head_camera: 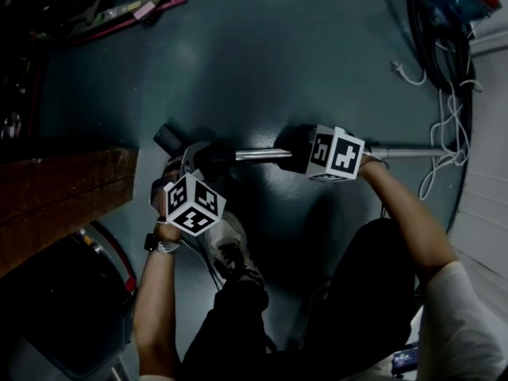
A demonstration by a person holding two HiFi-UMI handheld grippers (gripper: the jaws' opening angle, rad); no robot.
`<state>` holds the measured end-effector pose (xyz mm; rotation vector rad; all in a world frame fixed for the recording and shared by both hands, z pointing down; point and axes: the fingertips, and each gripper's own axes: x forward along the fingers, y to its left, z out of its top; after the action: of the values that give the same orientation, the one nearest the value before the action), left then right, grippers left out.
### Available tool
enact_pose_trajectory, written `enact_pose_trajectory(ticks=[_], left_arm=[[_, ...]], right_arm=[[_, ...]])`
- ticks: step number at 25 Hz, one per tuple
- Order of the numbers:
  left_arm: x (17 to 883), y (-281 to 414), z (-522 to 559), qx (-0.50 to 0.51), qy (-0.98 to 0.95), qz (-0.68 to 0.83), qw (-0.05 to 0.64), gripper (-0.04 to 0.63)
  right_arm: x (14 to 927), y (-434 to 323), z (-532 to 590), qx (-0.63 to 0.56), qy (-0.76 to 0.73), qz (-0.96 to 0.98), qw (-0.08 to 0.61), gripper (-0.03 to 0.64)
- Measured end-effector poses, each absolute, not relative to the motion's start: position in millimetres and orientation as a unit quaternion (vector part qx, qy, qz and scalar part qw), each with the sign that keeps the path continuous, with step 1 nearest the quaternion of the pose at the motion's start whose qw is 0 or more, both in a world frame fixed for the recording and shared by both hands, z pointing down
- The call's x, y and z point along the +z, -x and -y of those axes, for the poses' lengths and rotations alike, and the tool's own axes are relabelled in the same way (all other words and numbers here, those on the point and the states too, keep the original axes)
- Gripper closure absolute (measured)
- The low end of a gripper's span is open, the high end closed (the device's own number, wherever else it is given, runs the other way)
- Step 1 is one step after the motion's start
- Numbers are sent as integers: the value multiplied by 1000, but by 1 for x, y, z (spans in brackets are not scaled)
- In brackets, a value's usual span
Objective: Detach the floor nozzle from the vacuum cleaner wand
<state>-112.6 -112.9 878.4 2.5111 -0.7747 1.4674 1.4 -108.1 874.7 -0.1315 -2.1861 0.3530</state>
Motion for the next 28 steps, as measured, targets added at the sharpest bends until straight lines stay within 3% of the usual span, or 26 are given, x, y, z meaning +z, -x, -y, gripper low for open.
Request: enact_pose_trajectory(ticks=[20, 28], left_arm=[[857, 118, 90, 467, -850, 115, 213, 388], [859, 119, 91, 500, -836, 140, 178, 388]], right_arm=[[859, 3, 92, 79, 80, 873, 474, 456], [862, 0, 93, 90, 78, 872, 474, 457]])
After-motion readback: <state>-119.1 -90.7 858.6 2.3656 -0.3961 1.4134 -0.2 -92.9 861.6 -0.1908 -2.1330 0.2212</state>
